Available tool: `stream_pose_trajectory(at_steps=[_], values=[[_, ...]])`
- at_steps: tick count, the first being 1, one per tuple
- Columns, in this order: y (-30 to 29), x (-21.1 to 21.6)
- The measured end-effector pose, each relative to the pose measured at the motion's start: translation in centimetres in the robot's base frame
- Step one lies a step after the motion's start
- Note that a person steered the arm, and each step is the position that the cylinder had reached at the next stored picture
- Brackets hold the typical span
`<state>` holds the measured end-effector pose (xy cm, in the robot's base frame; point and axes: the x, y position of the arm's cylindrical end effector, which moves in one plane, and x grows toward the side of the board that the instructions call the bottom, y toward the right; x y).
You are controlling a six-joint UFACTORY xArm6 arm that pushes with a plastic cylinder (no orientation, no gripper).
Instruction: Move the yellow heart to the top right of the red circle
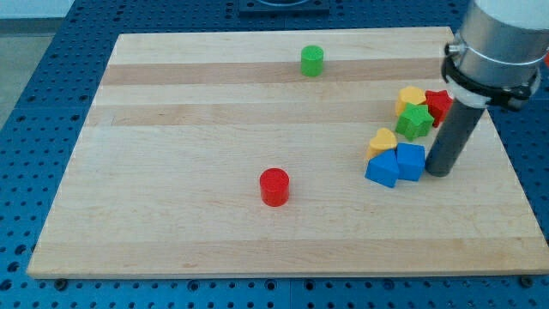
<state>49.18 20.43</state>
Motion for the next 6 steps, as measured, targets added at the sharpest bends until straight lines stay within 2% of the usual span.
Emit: stream_pose_trajectory(at_steps=[2,6], values=[[1.2,-3.7],[-8.0,-2.6]])
